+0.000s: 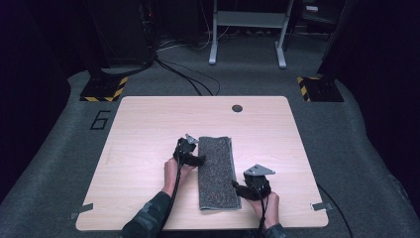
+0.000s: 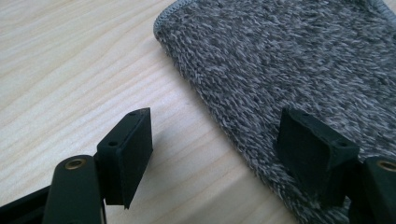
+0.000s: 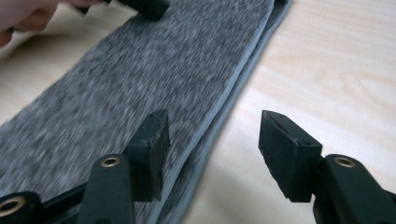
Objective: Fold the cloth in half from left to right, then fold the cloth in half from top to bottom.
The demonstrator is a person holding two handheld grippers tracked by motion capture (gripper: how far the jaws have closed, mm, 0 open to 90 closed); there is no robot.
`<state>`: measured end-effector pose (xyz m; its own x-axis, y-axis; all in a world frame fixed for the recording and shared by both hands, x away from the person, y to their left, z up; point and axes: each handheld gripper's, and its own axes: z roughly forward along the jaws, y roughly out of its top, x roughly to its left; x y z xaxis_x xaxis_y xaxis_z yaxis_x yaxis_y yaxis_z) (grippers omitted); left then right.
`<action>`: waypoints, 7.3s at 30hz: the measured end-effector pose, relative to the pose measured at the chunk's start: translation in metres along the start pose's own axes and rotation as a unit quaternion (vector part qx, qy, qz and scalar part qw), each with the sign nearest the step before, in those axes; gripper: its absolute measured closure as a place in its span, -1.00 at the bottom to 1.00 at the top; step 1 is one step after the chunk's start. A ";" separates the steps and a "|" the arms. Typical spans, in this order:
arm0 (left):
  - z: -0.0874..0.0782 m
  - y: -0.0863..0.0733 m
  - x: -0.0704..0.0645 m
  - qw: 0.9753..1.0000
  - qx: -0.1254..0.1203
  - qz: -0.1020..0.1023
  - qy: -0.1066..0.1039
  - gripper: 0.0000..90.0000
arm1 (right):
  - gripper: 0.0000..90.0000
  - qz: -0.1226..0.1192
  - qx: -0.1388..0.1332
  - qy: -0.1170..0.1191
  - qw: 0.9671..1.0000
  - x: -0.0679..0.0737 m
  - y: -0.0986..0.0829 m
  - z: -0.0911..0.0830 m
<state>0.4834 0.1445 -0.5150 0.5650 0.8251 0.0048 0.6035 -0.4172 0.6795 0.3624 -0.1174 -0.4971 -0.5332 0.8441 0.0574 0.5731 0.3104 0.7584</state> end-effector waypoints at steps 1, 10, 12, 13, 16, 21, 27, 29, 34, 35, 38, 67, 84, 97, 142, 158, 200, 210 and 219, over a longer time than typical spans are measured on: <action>-0.001 0.000 0.001 1.000 -0.003 -0.003 0.001 -0.43 | -0.09 -0.001 -0.001 0.001 1.000 -0.003 0.004 0.003; -0.005 0.011 0.018 0.999 -0.022 -0.043 -0.015 -0.48 | -0.19 0.006 0.005 0.022 1.000 -0.034 0.049 0.035; -0.003 0.014 0.021 0.999 -0.019 -0.048 -0.019 -0.52 | -0.26 0.010 0.011 0.022 1.000 -0.039 0.058 0.044; -0.002 0.015 0.022 0.999 -0.015 -0.048 -0.020 -0.54 | -0.28 0.013 0.014 0.022 1.000 -0.041 0.063 0.049; 0.003 0.018 0.026 0.998 -0.011 -0.057 -0.024 -0.63 | -0.43 0.010 0.025 0.015 1.000 -0.047 0.074 0.064; 0.008 0.024 0.030 0.998 -0.006 -0.065 -0.027 -0.64 | -0.40 0.018 0.032 0.004 0.999 -0.057 0.091 0.086; 0.014 0.030 0.036 0.997 -0.003 -0.072 -0.024 -0.62 | -0.24 0.046 0.039 -0.008 0.998 -0.069 0.102 0.105; 0.017 0.032 0.037 0.997 -0.001 -0.078 -0.025 -0.62 | -0.17 0.048 0.036 -0.014 0.998 -0.073 0.104 0.111; 0.023 0.034 0.039 0.997 0.008 -0.077 -0.024 -0.53 | -0.10 0.058 0.049 -0.005 0.997 -0.076 0.103 0.125; 0.024 0.034 0.039 0.997 0.004 -0.079 -0.026 -0.49 | -0.08 0.058 0.046 -0.003 0.997 -0.076 0.103 0.127; 0.025 0.035 0.039 0.997 0.002 -0.076 -0.024 -0.39 | -0.01 0.047 0.046 -0.014 0.998 -0.074 0.105 0.131; 0.034 0.042 0.020 1.000 0.002 -0.016 -0.009 0.88 | 0.86 0.036 0.036 -0.033 0.998 -0.058 0.102 0.142; 0.022 0.047 0.024 1.000 -0.026 -0.012 -0.001 0.90 | 0.88 0.035 -0.003 -0.043 0.998 -0.052 0.107 0.126; -0.001 0.060 0.020 0.997 -0.071 0.006 0.009 0.90 | 0.88 -0.002 -0.046 -0.045 0.998 -0.046 0.126 0.102; -0.063 0.061 0.006 0.985 -0.161 0.052 0.005 0.88 | 0.87 -0.054 -0.143 -0.022 0.988 -0.034 0.129 0.039; -0.079 0.025 -0.020 0.985 -0.151 0.082 -0.007 0.84 | 0.86 -0.075 -0.150 -0.012 0.986 -0.018 0.086 0.020; -0.085 -0.053 -0.054 0.989 -0.099 0.101 -0.052 0.76 | 0.80 -0.111 -0.102 0.018 0.988 0.019 -0.010 0.000; -0.090 -0.070 -0.047 0.991 -0.068 0.069 -0.091 0.11 | 0.25 -0.094 -0.066 0.062 0.991 0.019 -0.024 -0.005; -0.099 -0.045 -0.030 0.992 -0.089 0.054 -0.071 -0.26 | -0.13 -0.020 -0.096 0.048 0.994 -0.002 -0.008 -0.019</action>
<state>0.3832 0.1763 -0.4727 0.7021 0.7120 -0.0105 0.4333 -0.4154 0.7998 0.3465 -0.1304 -0.4910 -0.6157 0.7839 0.0802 0.4258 0.2453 0.8709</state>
